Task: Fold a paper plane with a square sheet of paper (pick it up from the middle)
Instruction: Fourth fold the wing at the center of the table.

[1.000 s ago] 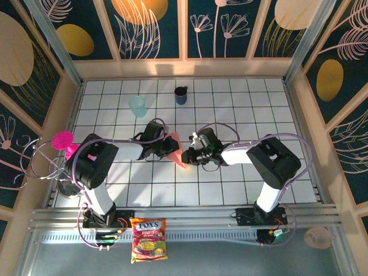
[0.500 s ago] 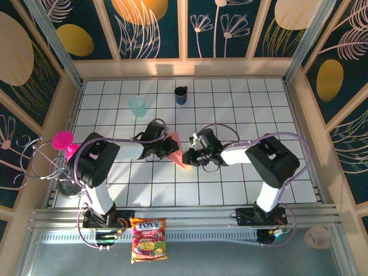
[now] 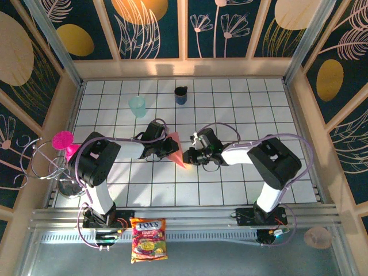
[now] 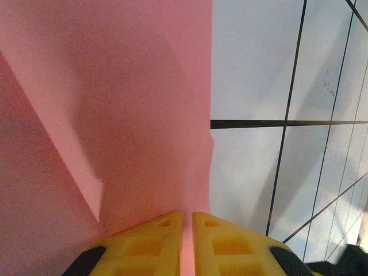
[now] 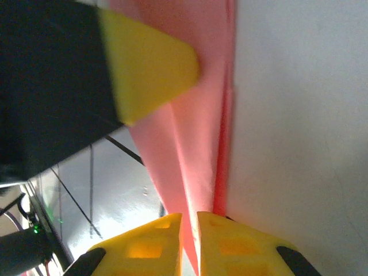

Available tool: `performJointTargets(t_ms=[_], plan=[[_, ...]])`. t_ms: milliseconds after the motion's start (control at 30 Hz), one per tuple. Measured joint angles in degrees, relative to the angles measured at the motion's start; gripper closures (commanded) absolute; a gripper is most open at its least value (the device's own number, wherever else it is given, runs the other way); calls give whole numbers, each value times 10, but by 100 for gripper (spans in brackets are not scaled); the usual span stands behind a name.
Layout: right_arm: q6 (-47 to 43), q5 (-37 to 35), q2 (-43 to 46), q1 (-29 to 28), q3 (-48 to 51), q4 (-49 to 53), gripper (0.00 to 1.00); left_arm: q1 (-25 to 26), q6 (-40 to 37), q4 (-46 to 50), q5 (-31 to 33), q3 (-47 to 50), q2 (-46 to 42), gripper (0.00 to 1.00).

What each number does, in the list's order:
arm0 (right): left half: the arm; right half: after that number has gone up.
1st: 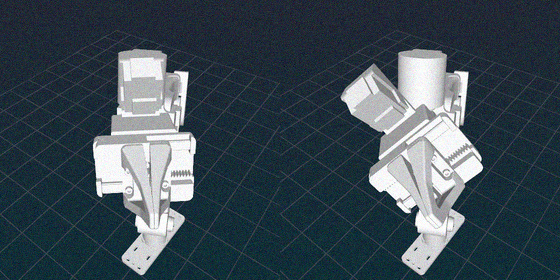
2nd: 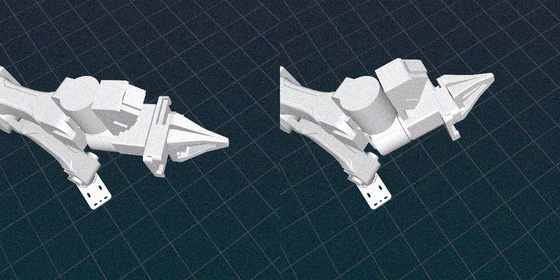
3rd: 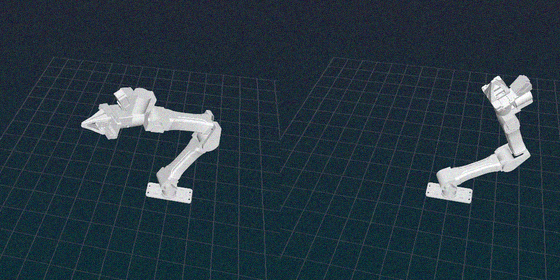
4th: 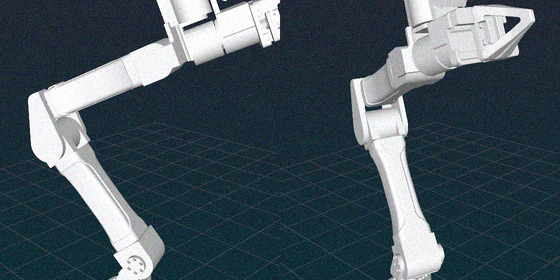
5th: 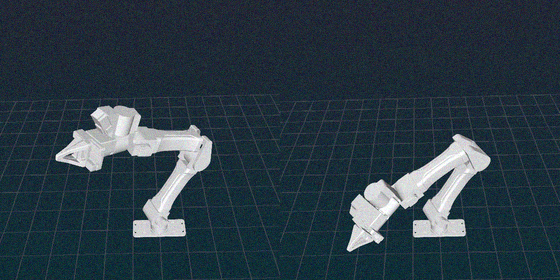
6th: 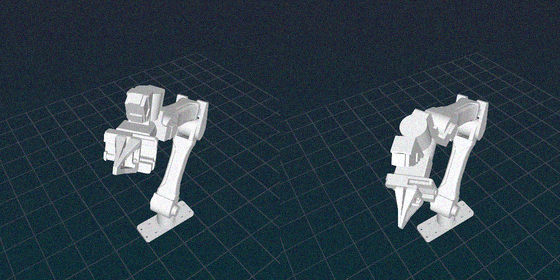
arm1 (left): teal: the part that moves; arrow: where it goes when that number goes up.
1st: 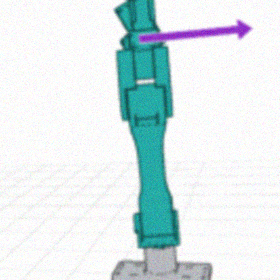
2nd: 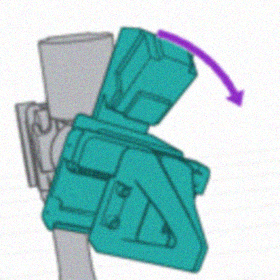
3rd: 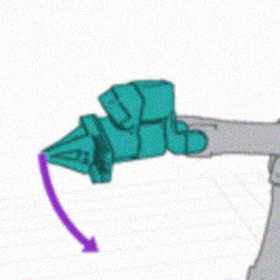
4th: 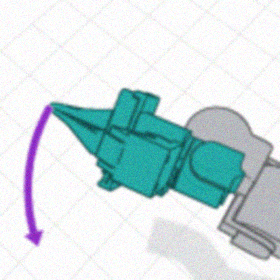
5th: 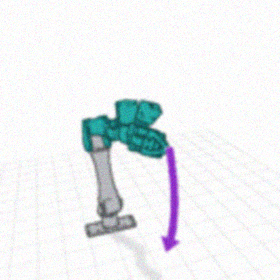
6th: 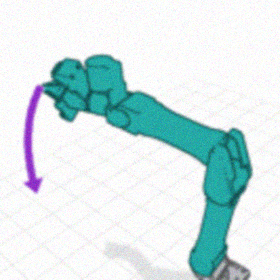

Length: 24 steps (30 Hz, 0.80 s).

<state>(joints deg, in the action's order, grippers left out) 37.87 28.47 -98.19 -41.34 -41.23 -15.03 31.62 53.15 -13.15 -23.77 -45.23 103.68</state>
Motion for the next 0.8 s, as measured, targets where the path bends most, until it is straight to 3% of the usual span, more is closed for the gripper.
performJointTargets(t_ms=[200, 800], plan=[[0, -19, 40, 0, -20, -2, 88, 0, -2, 1, 0, 0, 0, 86], [-5, -21, -52, -22, -45, 14, 91, 0, -4, 1, 0, 0, 0, 86]])
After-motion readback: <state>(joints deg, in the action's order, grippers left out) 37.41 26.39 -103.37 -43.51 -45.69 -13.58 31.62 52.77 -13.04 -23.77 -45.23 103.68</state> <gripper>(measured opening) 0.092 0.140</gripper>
